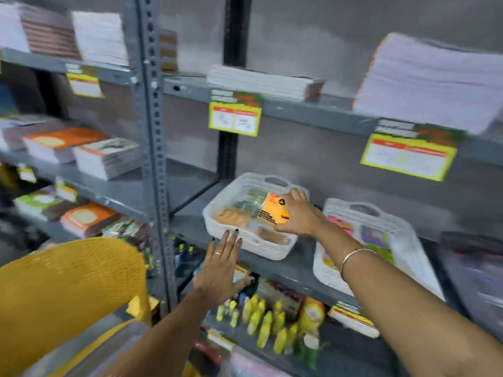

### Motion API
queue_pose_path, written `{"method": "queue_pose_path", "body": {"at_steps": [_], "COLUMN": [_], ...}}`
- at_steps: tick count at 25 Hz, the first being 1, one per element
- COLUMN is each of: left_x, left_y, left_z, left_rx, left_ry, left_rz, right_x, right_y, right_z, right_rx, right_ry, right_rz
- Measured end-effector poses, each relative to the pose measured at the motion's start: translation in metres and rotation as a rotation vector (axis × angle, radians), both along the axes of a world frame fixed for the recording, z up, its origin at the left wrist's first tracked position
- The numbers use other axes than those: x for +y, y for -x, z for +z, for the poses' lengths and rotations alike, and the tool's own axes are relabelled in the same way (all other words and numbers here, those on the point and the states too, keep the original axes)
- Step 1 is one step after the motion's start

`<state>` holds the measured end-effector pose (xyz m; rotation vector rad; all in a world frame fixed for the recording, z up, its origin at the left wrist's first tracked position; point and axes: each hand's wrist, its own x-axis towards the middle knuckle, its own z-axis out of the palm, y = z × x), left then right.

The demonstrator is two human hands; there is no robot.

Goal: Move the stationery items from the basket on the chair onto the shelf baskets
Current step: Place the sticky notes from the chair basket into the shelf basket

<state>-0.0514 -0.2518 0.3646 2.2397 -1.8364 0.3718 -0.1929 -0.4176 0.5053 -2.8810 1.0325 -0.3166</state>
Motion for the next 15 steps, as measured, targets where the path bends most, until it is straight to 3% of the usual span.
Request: {"method": "queue_pose_path", "body": {"at_steps": [7,12,15], "left_x": [-0.069,-0.092,-0.099], "left_y": [0.114,0.131,0.124], "left_z": [0.007,-0.015,-0.028], "left_rx": [-0.085,0.061,0.024], "left_ry": [-0.037,-0.165,-0.224], "left_rz": [-0.239,-0.216,-0.183], "right_x": [-0.056,-0.074,-0.079], "right_y": [0.147,0.203,0.220], "right_z": [-0.012,-0.039,-0.057], "right_rx": [0.121,0.219,0.333], "right_ry": [-0.042,-0.134,-0.236], "right_rz": [-0.244,-0.307,-0.325]}}
